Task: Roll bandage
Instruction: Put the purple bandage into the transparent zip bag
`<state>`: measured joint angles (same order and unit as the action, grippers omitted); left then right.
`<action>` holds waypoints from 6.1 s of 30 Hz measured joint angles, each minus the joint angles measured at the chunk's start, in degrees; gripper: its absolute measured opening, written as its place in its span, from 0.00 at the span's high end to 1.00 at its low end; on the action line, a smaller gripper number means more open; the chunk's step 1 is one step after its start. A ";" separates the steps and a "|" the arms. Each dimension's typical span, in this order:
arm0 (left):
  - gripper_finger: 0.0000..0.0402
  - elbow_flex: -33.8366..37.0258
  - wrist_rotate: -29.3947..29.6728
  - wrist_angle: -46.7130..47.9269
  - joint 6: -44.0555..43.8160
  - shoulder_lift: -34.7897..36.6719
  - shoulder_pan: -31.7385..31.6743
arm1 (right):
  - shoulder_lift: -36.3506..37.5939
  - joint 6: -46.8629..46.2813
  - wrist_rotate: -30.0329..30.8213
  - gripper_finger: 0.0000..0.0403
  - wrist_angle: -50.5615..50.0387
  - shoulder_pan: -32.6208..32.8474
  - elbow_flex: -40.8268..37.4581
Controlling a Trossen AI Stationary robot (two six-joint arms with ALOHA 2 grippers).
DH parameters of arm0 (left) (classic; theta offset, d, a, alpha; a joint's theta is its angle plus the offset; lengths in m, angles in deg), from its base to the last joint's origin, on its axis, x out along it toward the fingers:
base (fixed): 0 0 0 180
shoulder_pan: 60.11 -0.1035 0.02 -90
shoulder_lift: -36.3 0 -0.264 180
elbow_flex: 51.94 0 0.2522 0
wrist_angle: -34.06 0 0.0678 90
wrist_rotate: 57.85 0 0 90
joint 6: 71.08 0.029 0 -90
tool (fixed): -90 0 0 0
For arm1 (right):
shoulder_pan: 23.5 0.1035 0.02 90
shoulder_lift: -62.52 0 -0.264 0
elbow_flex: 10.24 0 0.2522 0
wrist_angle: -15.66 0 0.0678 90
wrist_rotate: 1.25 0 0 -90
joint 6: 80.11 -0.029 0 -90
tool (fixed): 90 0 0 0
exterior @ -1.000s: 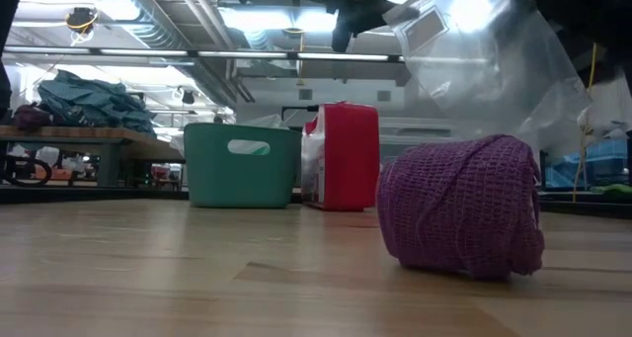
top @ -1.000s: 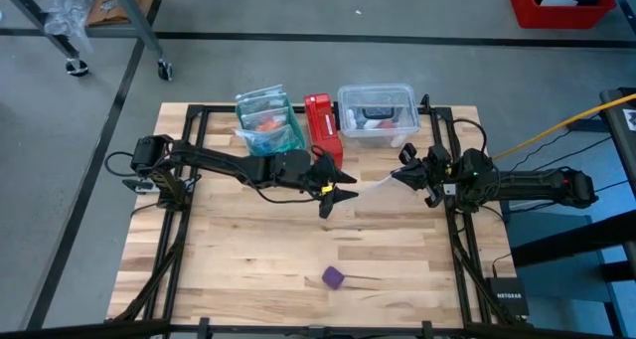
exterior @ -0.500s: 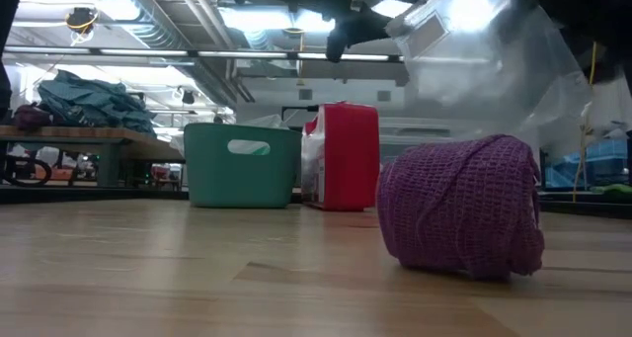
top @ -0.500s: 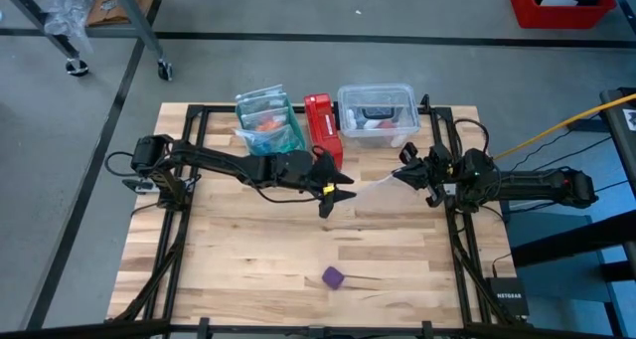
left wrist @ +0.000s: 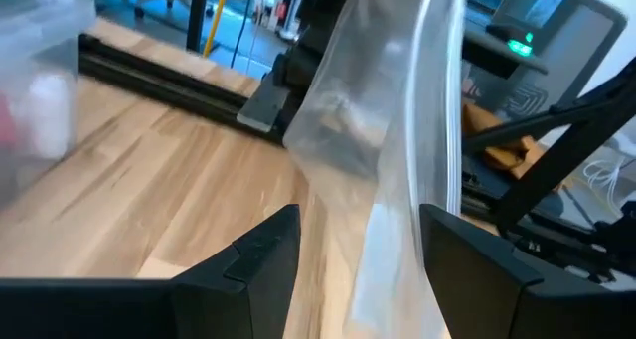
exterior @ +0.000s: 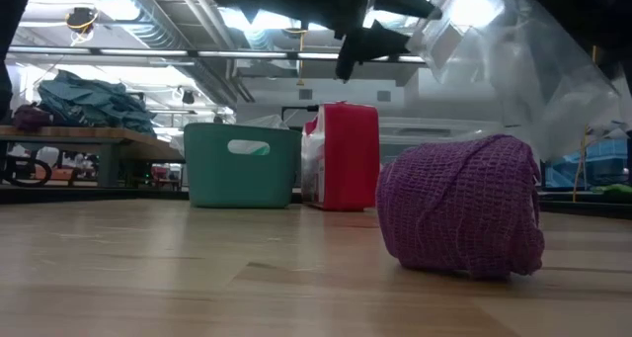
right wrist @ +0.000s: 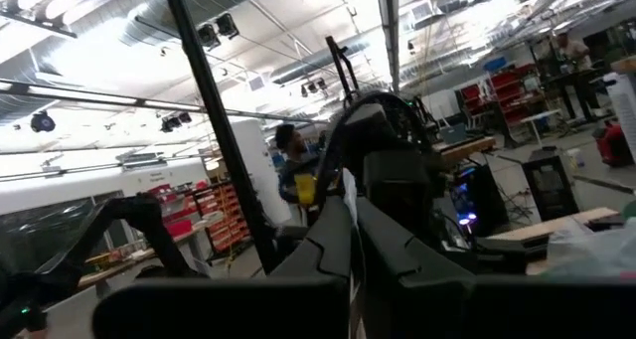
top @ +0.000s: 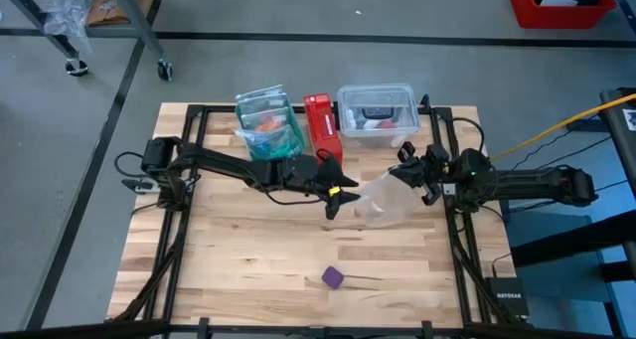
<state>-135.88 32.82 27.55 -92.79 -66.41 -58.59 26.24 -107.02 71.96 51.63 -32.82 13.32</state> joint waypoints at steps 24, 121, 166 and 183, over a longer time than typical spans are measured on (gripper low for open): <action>0.82 0.00 -5.14 2.85 1.49 -0.49 1.42 | -15.42 -1.33 -2.44 0.99 4.55 0.02 8.47; 1.00 0.02 23.65 61.66 5.46 23.73 9.85 | -26.09 -45.04 17.02 0.63 -39.28 35.59 21.27; 1.00 1.38 23.84 71.71 20.81 23.70 10.10 | -72.69 -105.16 53.98 0.63 -67.70 56.68 64.09; 1.00 4.24 23.80 71.71 23.94 23.68 10.08 | -73.51 -107.88 45.67 0.63 -73.94 55.00 64.15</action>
<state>-131.64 56.62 99.26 -68.85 -42.73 -48.51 -47.26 -214.91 117.63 -22.31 22.17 77.47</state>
